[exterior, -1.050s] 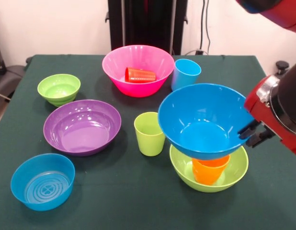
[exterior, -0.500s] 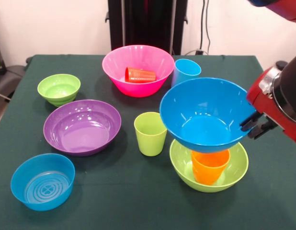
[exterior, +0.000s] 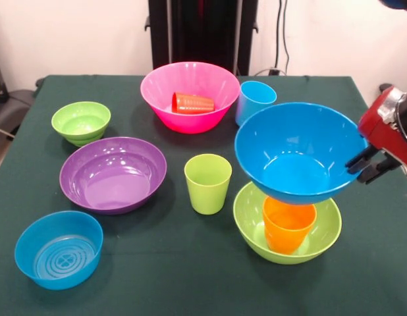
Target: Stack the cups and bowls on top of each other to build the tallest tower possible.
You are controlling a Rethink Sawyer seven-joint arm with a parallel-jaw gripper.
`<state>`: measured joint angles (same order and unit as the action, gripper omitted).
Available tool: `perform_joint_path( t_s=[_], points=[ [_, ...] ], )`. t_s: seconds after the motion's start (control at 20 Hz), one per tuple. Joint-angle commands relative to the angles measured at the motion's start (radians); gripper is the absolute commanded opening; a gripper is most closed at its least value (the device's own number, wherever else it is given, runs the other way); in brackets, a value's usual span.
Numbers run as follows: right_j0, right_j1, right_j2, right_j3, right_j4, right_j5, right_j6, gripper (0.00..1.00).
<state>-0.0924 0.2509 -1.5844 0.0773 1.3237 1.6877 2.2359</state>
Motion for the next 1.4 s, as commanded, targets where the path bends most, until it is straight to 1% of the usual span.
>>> perform_joint_path(
  t_s=[0.05, 0.5, 0.75, 1.05, 1.3, 1.4],
  points=[
    [0.031, 0.012, 0.154, 0.031, -0.143, -0.045, -0.195, 0.0],
    [0.057, 0.012, 0.256, 0.047, -0.229, -0.073, -0.186, 0.0],
    [0.06, 0.012, 0.305, 0.051, -0.267, -0.081, -0.189, 0.0],
    [0.05, 0.015, 0.322, 0.035, -0.286, -0.079, -0.184, 0.0],
    [0.065, 0.007, 0.361, 0.045, -0.323, -0.079, -0.18, 0.0],
    [0.063, 0.008, 0.365, 0.04, -0.327, -0.08, -0.177, 0.0]
  ],
)
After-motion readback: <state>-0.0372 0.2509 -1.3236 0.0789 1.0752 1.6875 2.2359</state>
